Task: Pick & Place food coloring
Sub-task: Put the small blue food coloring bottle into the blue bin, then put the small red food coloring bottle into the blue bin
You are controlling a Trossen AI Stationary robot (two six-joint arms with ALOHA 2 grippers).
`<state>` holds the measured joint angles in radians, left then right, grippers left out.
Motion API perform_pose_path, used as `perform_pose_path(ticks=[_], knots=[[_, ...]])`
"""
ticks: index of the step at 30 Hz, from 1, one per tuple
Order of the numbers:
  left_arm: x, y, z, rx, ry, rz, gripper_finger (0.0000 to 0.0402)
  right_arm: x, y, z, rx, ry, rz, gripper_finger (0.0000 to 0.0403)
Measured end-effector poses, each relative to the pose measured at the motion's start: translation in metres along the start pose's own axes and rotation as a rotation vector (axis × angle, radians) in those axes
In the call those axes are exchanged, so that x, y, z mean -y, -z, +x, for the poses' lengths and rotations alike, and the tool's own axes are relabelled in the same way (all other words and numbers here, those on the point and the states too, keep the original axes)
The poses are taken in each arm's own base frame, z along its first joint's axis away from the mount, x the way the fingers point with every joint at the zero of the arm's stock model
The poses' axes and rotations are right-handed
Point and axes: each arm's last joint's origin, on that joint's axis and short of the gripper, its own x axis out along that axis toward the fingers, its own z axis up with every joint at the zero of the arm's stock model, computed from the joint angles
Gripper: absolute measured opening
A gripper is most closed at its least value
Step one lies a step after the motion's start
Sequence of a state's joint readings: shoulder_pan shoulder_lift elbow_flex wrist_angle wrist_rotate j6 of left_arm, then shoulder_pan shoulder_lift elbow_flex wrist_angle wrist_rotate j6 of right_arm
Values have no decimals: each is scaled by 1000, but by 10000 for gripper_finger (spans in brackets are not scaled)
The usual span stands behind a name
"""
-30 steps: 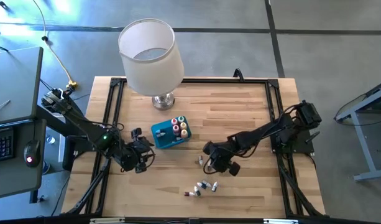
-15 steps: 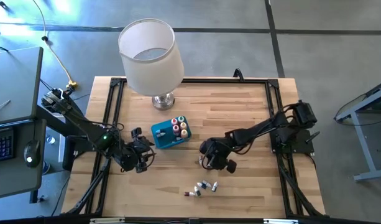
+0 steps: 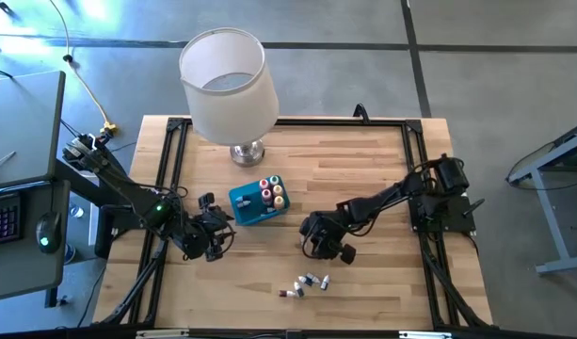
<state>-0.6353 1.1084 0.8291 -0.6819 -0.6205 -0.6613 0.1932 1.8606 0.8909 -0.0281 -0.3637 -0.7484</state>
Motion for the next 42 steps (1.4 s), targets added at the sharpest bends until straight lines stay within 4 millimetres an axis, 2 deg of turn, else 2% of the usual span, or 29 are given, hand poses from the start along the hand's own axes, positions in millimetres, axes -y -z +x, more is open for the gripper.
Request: perform_pose_path(ticks=[6, 10, 13, 17, 20, 23, 27, 30, 33, 38, 42], knots=[[0, 0, 0, 7, -9, 1, 186, 3, -3, 1, 29, 27, 16, 67], [-1, -1, 0, 35, -35, -4, 186, 17, -20, -6, 43, 112, 85, 64], [-2, -2, 0, 59, -67, -3, 186, 42, -51, -21, 112, 268, 29, 64], [-3, -3, 0, 91, -111, -2, 186, 79, -86, -37, 145, 576, -28, 78], [-3, -3, 0, 95, -115, -3, 186, 110, -97, -37, 153, 804, 80, 77], [-3, -3, 0, 93, -116, -1, 186, 137, -94, -25, 156, 900, 264, 69], [-4, -2, 0, 85, -117, 6, 186, 159, -91, -2, 120, 873, 368, 70], [-5, 0, 0, 56, -113, 23, 186, 167, -89, 12, -4, 875, 400, 81], [-6, 2, 0, 34, -119, 39, 186, 171, -86, 17, -107, 862, 439, 91], [-7, 3, 0, 23, -133, 53, 186, 174, -85, 20, -104, 757, 504, 107], [-8, 4, 0, 20, -136, 58, 186, 173, -84, 21, -129, 770, 479, 126]])
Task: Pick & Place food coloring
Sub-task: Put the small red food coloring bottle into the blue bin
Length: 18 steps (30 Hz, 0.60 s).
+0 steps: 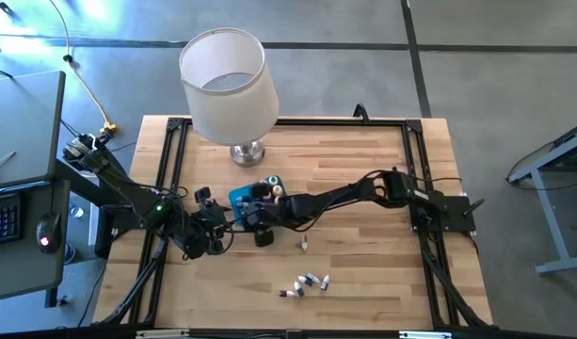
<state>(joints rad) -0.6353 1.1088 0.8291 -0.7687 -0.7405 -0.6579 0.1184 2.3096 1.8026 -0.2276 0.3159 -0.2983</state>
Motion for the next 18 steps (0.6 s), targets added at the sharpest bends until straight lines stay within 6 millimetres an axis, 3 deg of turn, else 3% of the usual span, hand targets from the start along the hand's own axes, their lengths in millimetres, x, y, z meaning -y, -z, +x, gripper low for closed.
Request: perform_pose_path(ticks=[5, 11, 18], knots=[[0, 0, 0, -4, 5, 1, 186, 4, -15, -17, -48, 157, -63, 146], [3, 1, 0, -60, 98, -8, 186, 6, -43, -78, -152, 92, -86, 150], [9, 0, -1, -144, 235, -165, 186, 15, -44, -153, -307, 68, 140, 141]])
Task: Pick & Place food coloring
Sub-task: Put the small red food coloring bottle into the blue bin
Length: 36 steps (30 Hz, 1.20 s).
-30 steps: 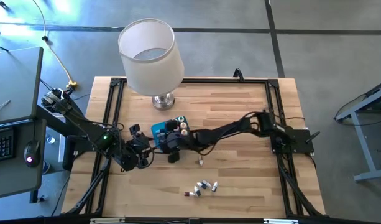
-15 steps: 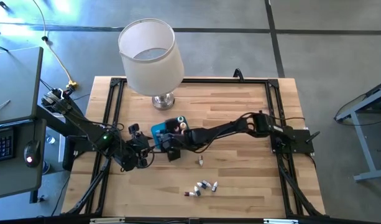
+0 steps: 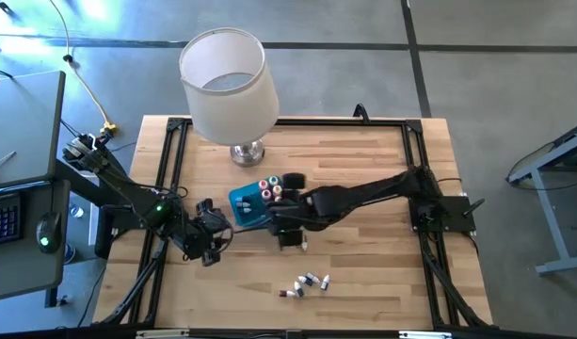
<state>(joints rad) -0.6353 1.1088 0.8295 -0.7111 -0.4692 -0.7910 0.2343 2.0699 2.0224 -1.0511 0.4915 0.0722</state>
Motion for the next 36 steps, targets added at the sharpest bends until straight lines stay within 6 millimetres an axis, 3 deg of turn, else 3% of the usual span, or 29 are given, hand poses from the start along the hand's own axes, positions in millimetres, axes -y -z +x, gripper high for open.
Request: perform_pose_path(ticks=[7, 10, 14, 19, 23, 29, 36], knots=[[3, -1, 0, -25, 65, -13, 186, -6, 23, -42, -94, 116, 135, 140], [3, -1, 0, -27, 64, -13, 186, -20, 29, -51, -86, 175, 165, 140], [3, -1, 0, -29, 67, -12, 186, -48, 44, -52, -108, 183, 36, 140], [3, -1, 0, -30, 67, -12, 186, -69, 71, -42, -163, 173, -65, 140], [3, -1, 0, -28, 68, -13, 186, -83, 104, -14, -197, 2, -37, 140], [4, -1, 0, -28, 70, -14, 186, -95, 143, 17, 34, -199, 114, 139], [4, -1, 0, -27, 70, -14, 186, -102, 161, 32, 320, -384, 261, 139]])
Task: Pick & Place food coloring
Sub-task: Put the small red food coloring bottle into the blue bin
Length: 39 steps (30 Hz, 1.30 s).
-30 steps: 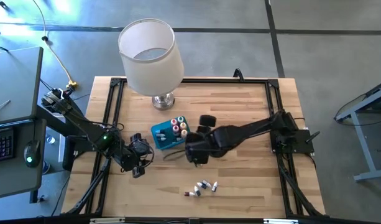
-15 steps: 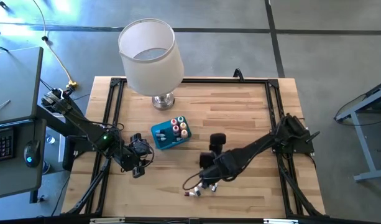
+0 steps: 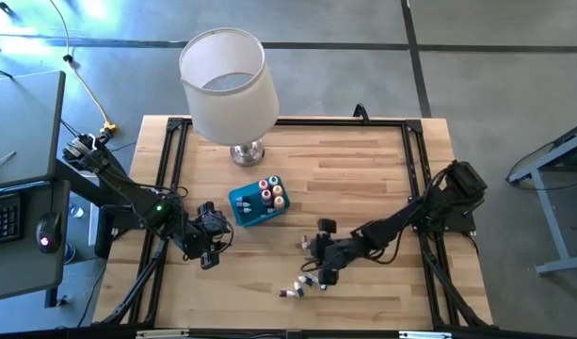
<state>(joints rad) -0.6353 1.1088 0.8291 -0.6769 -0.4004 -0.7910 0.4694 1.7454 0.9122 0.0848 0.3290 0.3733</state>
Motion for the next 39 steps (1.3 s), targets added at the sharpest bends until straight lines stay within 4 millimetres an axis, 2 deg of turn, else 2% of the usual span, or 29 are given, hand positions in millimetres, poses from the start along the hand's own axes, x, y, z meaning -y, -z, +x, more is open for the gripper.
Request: perform_pose_path(ticks=[4, 11, 18, 26, 39], knots=[[0, 0, 0, 0, 0, 0, 186, 0, 8, 1, 106, -107, 8, 139], [0, 0, 0, 0, 0, 0, 186, 8, 15, 2, 166, -107, 29, 139], [0, 0, 0, 1, 0, 0, 186, 14, 12, 4, 171, -99, 45, 139], [0, 0, 0, 0, 0, 0, 186, 9, 9, 8, 221, -197, 109, 139], [0, 0, 0, 1, 0, 0, 186, 14, 12, 11, 217, -98, 131, 139]])
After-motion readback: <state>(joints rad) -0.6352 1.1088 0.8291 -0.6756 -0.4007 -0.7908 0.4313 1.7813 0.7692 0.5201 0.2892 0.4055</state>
